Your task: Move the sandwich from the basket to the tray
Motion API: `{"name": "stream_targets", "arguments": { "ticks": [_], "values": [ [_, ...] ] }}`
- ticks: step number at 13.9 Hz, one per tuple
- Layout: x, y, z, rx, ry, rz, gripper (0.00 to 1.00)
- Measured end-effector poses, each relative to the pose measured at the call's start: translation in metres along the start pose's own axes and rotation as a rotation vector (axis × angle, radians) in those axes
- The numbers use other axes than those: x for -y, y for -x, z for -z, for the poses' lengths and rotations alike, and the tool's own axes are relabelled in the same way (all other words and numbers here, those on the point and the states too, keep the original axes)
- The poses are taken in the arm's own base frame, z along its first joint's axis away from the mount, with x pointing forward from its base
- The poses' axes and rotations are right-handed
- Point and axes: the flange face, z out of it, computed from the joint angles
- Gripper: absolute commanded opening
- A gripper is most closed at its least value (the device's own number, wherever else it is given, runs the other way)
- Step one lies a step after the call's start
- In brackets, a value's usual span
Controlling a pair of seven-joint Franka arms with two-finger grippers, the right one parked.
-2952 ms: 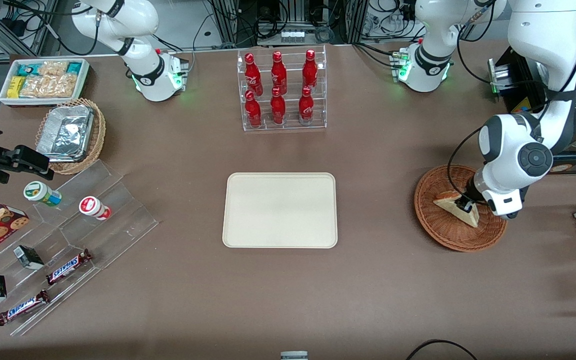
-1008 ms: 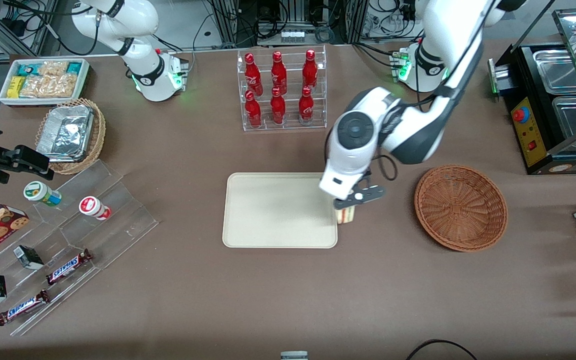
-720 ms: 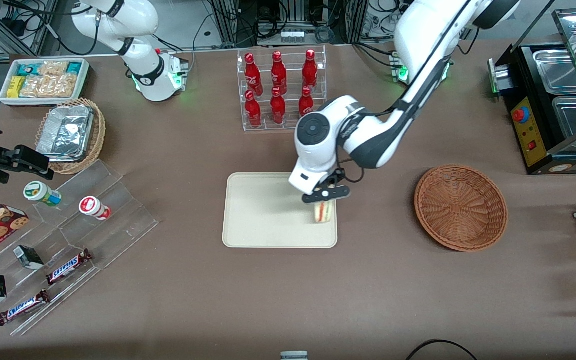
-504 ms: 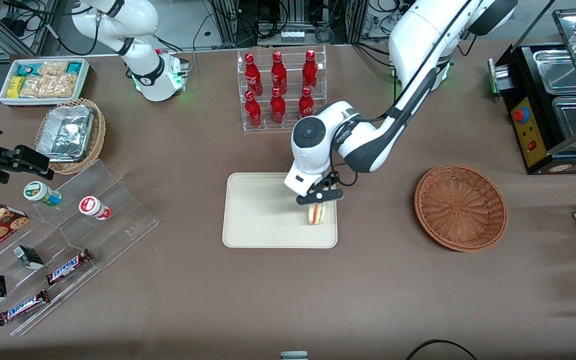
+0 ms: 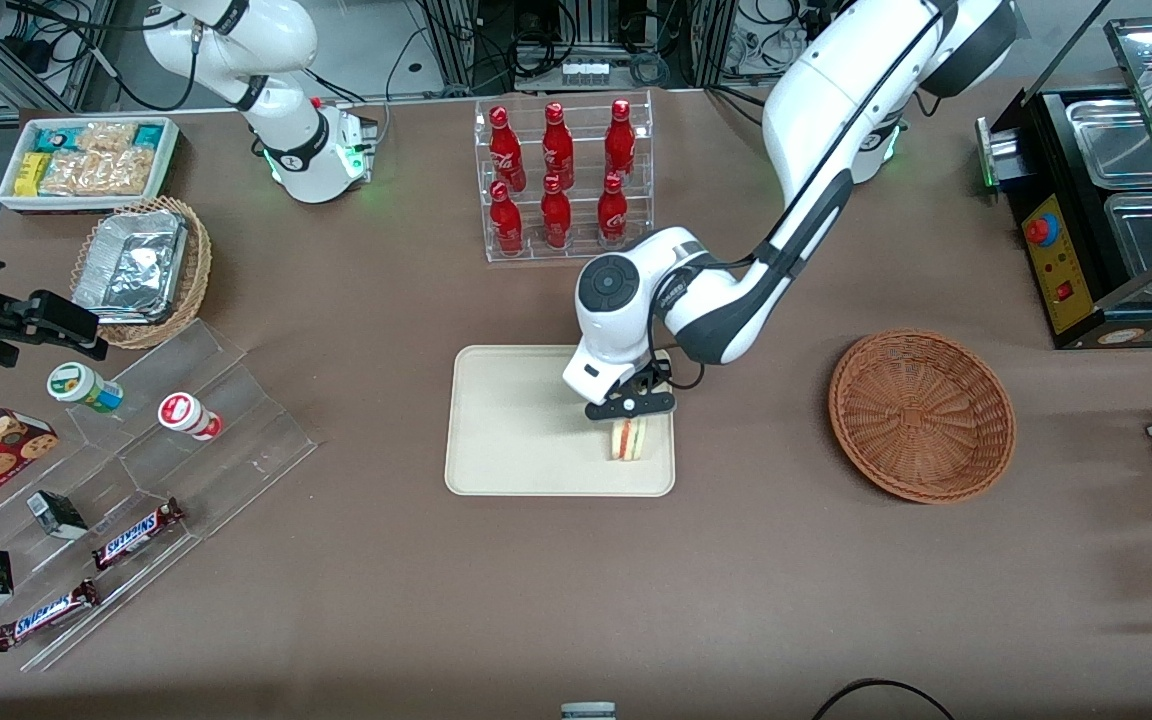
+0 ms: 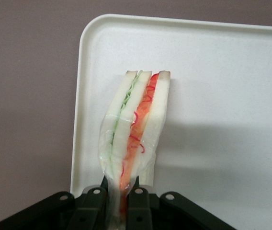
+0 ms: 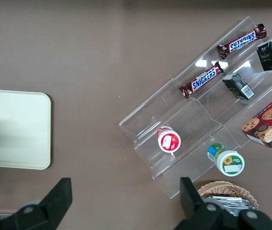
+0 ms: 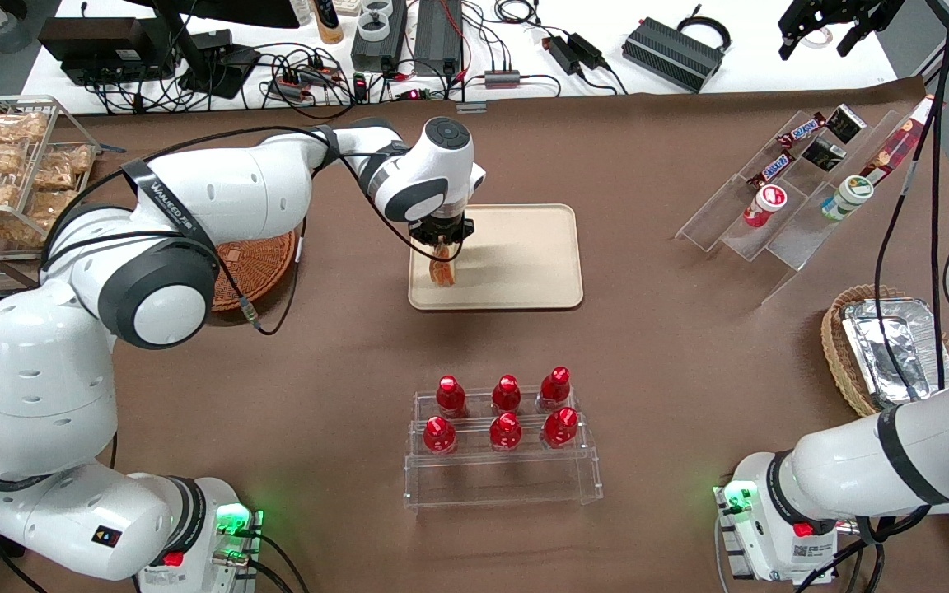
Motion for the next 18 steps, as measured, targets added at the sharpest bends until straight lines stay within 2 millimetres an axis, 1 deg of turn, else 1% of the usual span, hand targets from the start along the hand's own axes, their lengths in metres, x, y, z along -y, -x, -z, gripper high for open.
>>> {"name": "stream_targets", "arguments": {
  "ticks": [1,2,3,5,7,8,10,12,13,15,16,17,18],
  "values": [
    [-0.001,-0.002,-0.002,0.0,0.0,0.001,0.41],
    [-0.002,-0.003,-0.003,-0.001,0.002,0.003,0.87],
    [-0.002,-0.004,-0.001,-0.003,0.005,0.004,1.0],
    [-0.003,-0.008,0.003,-0.01,0.011,0.012,1.0],
    [-0.003,-0.013,0.013,-0.022,0.022,0.047,1.0],
    [-0.002,-0.016,0.023,-0.031,0.023,0.072,1.0],
    [0.008,-0.023,0.053,-0.045,-0.001,0.143,1.0],
    [0.022,-0.026,0.099,-0.054,-0.014,0.258,1.0],
    [0.035,-0.032,0.127,-0.058,-0.009,0.316,1.0],
    [0.078,-0.049,0.187,-0.062,0.017,0.406,1.0],
    [0.1,-0.054,0.214,-0.065,0.027,0.429,1.0],
    [0.119,-0.056,0.236,-0.064,0.03,0.442,1.0],
    [0.138,-0.057,0.254,-0.056,0.025,0.447,1.0]
  ]
}}
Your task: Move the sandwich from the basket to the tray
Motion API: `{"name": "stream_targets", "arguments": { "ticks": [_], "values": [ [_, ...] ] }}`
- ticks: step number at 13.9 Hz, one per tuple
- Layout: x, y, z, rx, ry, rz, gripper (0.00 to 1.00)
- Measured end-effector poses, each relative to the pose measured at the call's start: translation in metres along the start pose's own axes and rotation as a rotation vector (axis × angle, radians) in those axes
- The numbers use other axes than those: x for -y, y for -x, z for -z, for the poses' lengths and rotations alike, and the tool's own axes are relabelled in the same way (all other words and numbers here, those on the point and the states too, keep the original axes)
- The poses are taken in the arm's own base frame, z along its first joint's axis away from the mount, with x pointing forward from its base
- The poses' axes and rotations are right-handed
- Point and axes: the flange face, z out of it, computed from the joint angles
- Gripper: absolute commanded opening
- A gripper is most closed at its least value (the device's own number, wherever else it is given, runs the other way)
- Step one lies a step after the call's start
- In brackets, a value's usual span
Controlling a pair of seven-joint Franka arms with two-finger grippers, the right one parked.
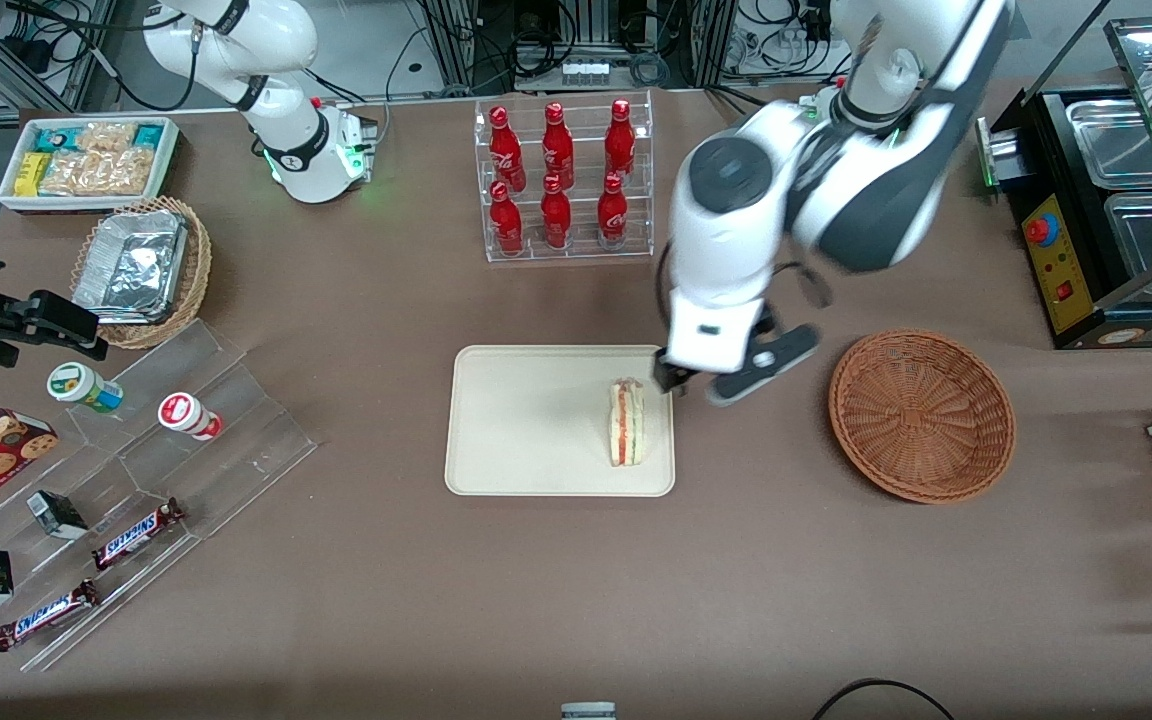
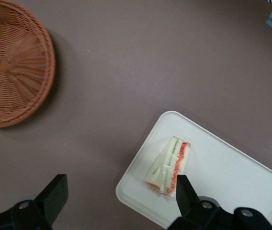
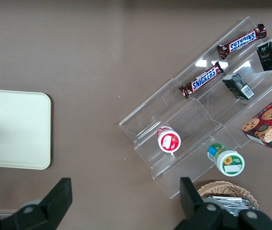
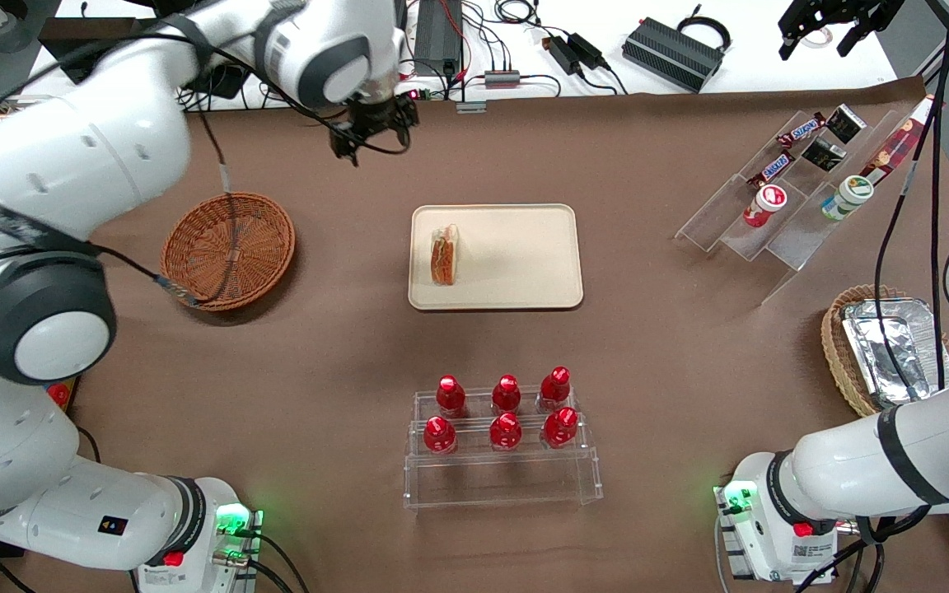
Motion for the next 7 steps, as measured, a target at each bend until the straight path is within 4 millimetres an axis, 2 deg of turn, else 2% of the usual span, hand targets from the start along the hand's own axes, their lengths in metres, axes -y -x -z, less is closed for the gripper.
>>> {"name": "stream_targets", "arguments": {
  "ticks": [3,7],
  "values": [
    [0.049,-0.025,0.041,0.043,-0.033,-0.038,1.0],
    [0.107,-0.055,0.071,0.111,-0.057,-0.111,1.0]
  ]
}}
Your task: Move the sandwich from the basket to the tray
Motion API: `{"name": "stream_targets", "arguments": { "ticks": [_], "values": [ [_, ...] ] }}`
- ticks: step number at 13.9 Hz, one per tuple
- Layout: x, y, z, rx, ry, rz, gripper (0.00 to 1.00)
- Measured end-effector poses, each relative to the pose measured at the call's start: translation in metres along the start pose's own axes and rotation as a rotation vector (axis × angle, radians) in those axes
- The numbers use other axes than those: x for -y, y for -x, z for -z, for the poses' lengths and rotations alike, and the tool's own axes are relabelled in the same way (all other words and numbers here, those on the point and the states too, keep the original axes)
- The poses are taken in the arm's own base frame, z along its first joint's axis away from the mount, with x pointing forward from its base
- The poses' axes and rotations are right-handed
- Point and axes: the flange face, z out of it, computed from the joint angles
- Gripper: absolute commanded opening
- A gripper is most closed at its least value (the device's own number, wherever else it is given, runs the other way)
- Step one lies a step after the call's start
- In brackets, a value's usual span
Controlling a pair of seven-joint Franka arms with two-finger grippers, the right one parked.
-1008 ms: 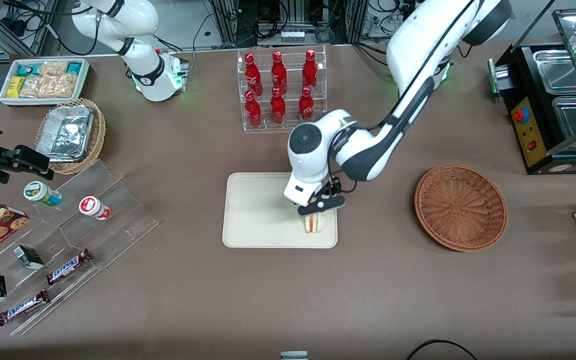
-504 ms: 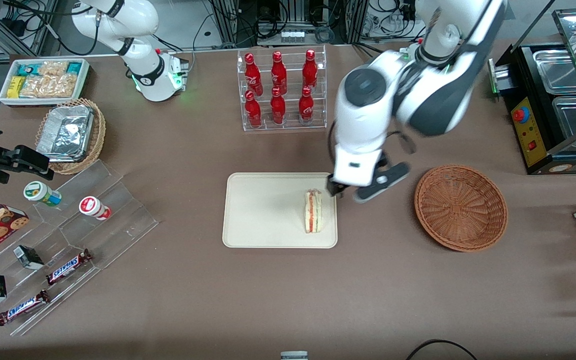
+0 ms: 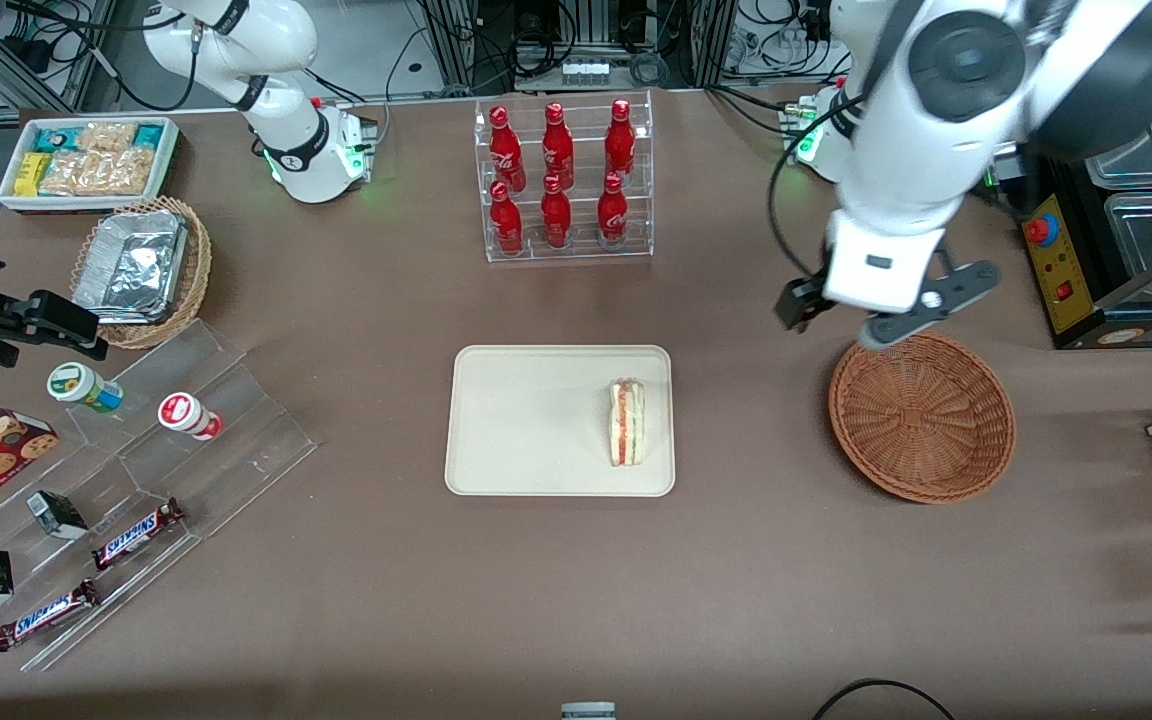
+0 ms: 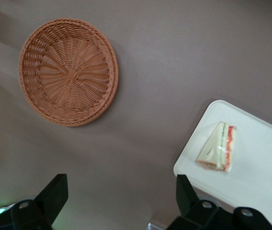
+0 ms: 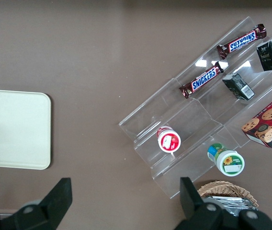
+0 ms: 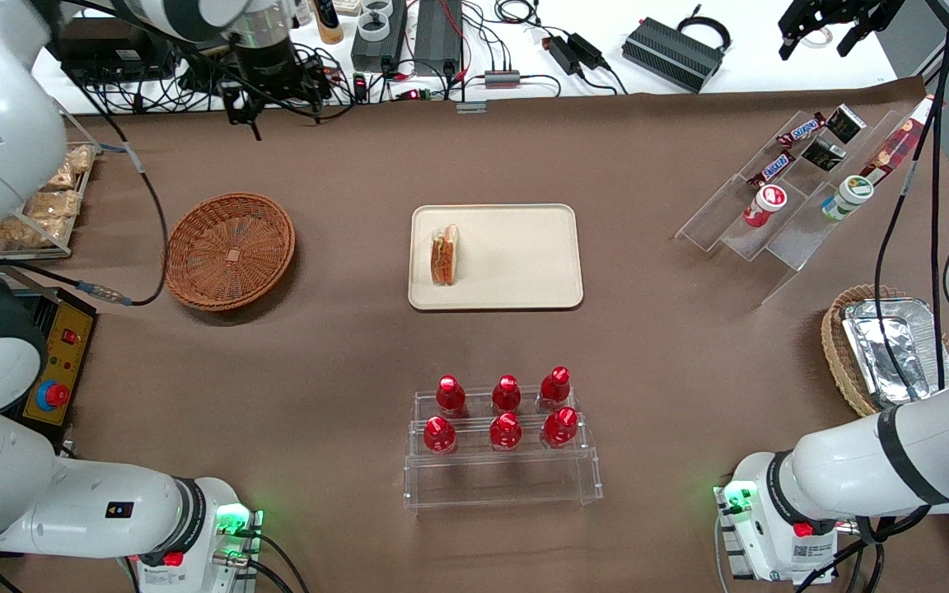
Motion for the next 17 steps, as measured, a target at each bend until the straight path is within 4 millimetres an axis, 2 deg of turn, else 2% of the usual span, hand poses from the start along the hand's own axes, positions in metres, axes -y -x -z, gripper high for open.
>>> {"name": "stream_targets", "arguments": {
  "ticks": [4,7,11,12,14,17],
  "values": [
    [0.06,-0.015,0.024,0.066,0.007,-0.099,1.0],
    [0.12,-0.022,0.048,0.09,0.036,-0.178,1.0],
    [0.189,-0.01,0.059,0.088,0.048,-0.277,1.0],
    [0.2,-0.005,0.059,0.09,0.053,-0.298,1.0],
    [0.211,0.006,0.055,0.097,0.054,-0.319,1.0],
    [0.208,0.011,0.051,0.1,0.068,-0.33,1.0]
  ]
}}
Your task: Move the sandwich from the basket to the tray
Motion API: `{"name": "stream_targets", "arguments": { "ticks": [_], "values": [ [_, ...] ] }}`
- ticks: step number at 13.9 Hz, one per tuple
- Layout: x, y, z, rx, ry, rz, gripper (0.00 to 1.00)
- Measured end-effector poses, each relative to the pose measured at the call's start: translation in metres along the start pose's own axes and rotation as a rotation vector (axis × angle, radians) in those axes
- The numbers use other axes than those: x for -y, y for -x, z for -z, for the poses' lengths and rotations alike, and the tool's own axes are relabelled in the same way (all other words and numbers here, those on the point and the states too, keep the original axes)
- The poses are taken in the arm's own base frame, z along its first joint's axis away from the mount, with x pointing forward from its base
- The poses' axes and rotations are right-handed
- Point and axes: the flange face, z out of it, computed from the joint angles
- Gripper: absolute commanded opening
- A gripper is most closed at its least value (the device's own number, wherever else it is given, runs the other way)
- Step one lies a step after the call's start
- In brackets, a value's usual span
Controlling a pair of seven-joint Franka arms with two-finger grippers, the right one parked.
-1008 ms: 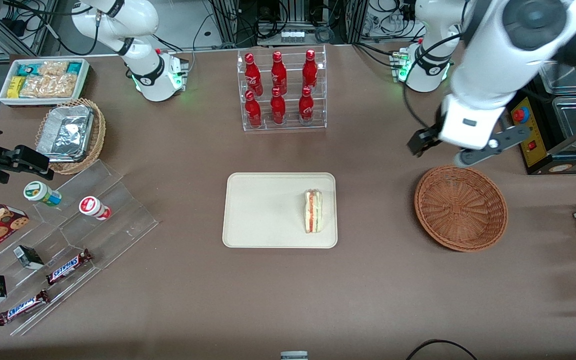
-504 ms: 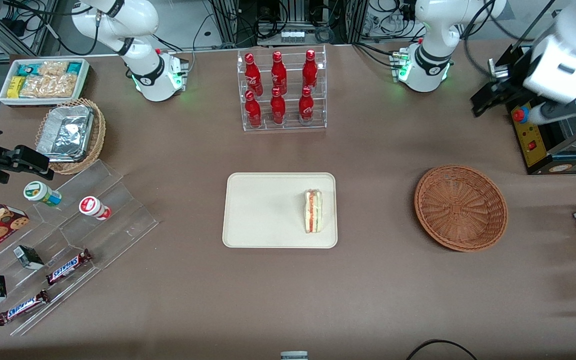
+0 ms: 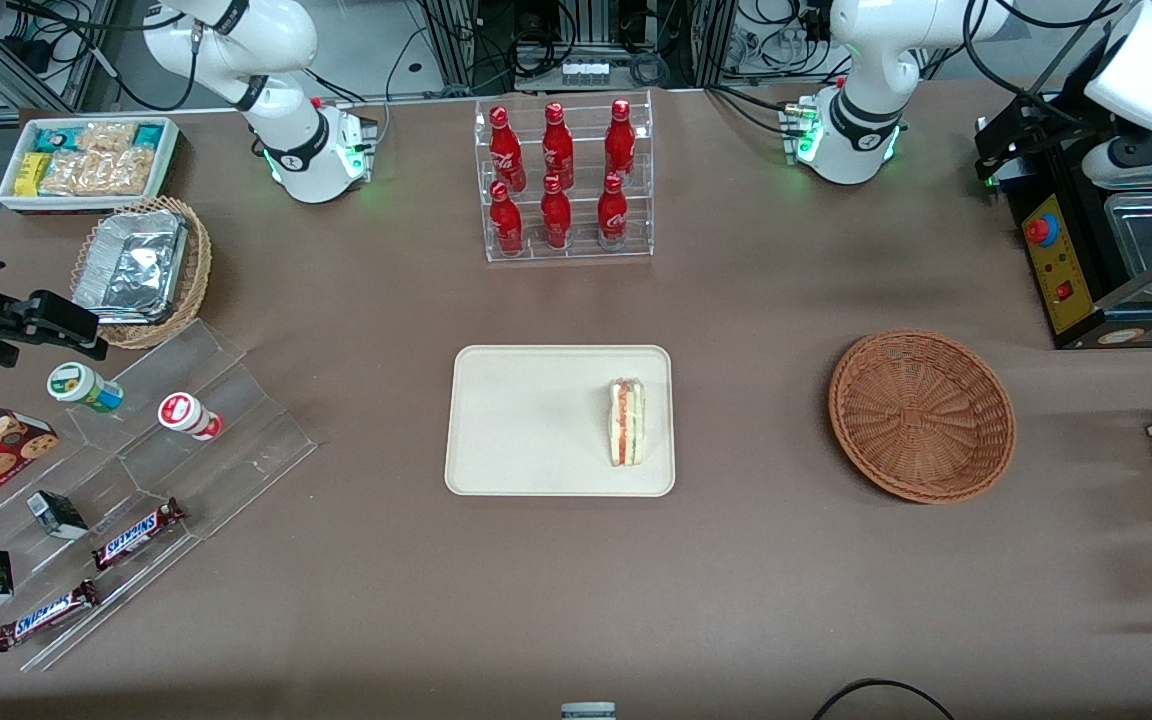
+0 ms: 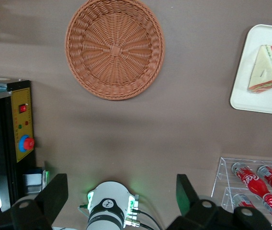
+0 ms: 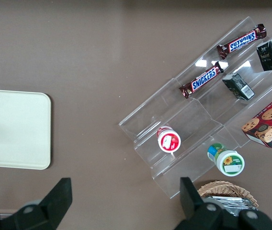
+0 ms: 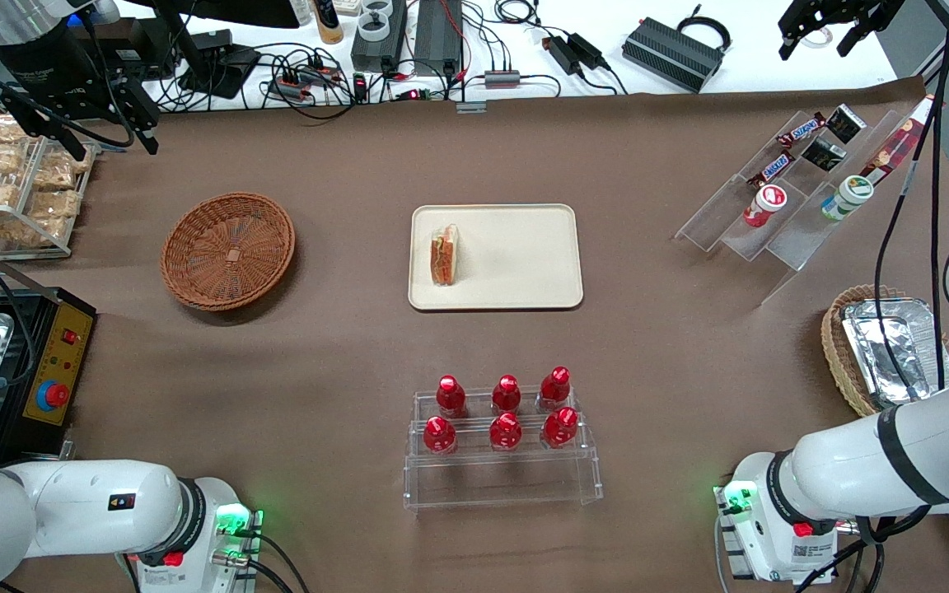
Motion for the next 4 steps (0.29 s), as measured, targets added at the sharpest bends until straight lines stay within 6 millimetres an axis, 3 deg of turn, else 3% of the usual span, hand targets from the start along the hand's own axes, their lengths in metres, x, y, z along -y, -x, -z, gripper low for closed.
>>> {"name": "stream_targets", "arguments": {
  "ticks": [4],
  "values": [
    [-0.0027,-0.01,-0.0042,0.009,0.008,-0.01,1.0]
  ]
}}
